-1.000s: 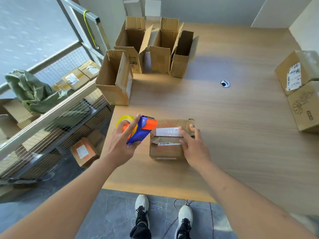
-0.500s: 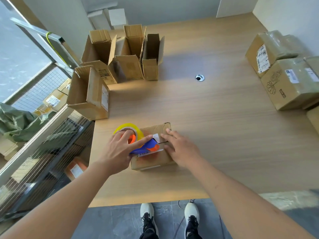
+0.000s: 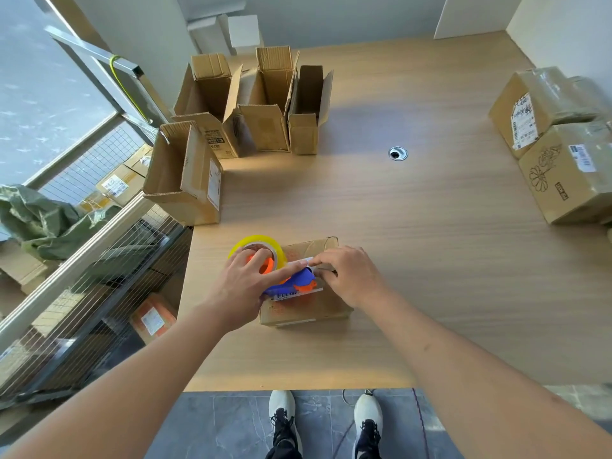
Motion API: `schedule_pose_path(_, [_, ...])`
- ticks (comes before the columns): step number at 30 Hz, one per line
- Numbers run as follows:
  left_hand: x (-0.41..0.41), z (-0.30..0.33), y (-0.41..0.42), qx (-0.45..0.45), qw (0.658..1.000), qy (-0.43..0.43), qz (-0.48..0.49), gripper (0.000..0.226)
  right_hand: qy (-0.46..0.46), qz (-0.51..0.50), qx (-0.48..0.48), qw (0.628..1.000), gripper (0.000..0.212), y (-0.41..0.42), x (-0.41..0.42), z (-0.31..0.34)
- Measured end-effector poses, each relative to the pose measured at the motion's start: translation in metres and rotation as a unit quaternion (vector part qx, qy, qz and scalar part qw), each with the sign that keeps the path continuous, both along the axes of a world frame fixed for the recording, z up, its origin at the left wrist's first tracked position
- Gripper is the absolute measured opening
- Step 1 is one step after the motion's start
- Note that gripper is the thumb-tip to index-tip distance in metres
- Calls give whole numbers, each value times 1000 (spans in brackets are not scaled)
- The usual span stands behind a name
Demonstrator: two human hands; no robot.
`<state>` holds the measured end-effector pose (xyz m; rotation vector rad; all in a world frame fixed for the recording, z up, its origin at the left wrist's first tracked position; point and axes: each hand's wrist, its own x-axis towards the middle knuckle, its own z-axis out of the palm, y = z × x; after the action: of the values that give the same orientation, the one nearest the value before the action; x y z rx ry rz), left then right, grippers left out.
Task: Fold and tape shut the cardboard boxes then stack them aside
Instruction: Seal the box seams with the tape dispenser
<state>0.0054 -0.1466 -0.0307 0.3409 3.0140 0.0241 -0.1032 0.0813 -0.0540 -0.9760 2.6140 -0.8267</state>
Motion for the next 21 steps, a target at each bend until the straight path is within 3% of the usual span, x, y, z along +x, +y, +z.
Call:
schedule_pose_path(4, [1,0,1,0,1000,4,3,115,-67,-74,-23,995,14,-5,5,-1])
schedule_pose_path(12, [14,4,14,-11,999,-1,38,100,-116,-154,24,981,7,-9,7,1])
schedule_pose_path(21, [29,-6,13,-14,999,12,44,108,-122,-143,11,982,11,-8,14,6])
